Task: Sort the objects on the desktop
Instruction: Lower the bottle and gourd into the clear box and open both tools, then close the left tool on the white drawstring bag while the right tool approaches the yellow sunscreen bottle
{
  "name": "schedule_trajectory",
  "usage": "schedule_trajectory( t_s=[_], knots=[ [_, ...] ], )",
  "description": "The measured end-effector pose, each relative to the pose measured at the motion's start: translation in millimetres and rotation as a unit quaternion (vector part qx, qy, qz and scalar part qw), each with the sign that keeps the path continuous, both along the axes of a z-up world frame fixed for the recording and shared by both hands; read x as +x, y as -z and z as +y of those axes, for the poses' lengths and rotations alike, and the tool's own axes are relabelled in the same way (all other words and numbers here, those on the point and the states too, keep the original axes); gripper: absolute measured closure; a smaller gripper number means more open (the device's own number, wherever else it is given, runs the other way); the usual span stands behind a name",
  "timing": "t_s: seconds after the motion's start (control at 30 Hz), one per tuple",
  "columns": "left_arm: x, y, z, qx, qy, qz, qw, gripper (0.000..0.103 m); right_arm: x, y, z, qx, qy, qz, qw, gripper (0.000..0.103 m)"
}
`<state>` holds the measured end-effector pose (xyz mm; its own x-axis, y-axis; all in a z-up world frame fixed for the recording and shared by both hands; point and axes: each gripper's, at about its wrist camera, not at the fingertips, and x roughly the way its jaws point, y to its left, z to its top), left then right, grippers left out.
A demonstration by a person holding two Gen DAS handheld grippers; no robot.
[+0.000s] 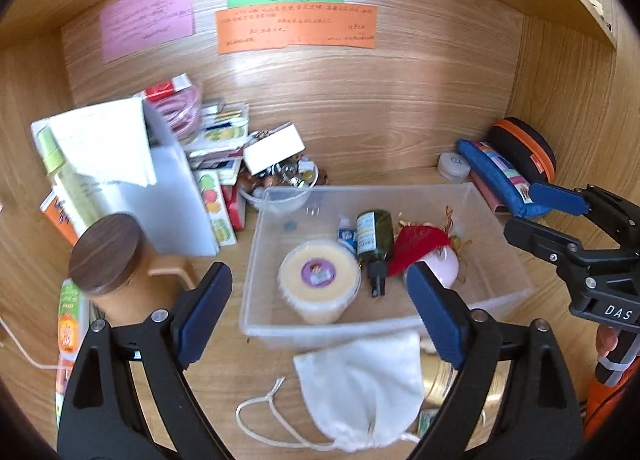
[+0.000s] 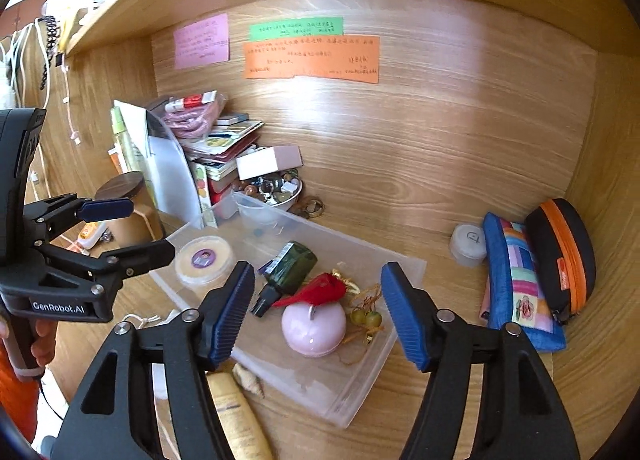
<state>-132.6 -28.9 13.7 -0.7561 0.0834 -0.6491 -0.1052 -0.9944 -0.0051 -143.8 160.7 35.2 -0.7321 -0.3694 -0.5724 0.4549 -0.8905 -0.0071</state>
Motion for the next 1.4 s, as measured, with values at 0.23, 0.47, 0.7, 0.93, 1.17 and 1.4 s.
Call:
schedule_trajectory(
  t_s=[0.23, 0.47, 0.7, 0.93, 1.17, 1.4],
  knots=[
    [29, 11, -9, 0.003, -0.007, -0.01, 0.9999, 0.009, 25, 12, -4, 0.0, -0.008, -0.011, 1.0, 0.04],
    [39, 37, -8, 0.018, -0.004, -0.046, 0.9988, 0.009, 42, 32, -5, -0.001, -0.012, -0.035, 0.999, 0.04],
    [43, 66, 0, 0.04, 0.008, -0.084, 0.9956, 0.009, 51, 52, 0, 0.002, -0.013, -0.061, 0.998, 0.04],
    [38, 91, 13, 0.051, 0.031, -0.127, 0.9901, 0.009, 56, 76, 2, 0.008, -0.016, -0.094, 0.995, 0.04],
    [26, 112, 13, 0.067, 0.027, -0.156, 0.9852, 0.009, 57, 91, 2, 0.011, -0.02, -0.116, 0.993, 0.04],
    [33, 111, 11, 0.07, 0.028, -0.138, 0.9876, 0.031, 51, 106, -7, 0.026, -0.036, -0.135, 0.99, 0.04]
  ],
)
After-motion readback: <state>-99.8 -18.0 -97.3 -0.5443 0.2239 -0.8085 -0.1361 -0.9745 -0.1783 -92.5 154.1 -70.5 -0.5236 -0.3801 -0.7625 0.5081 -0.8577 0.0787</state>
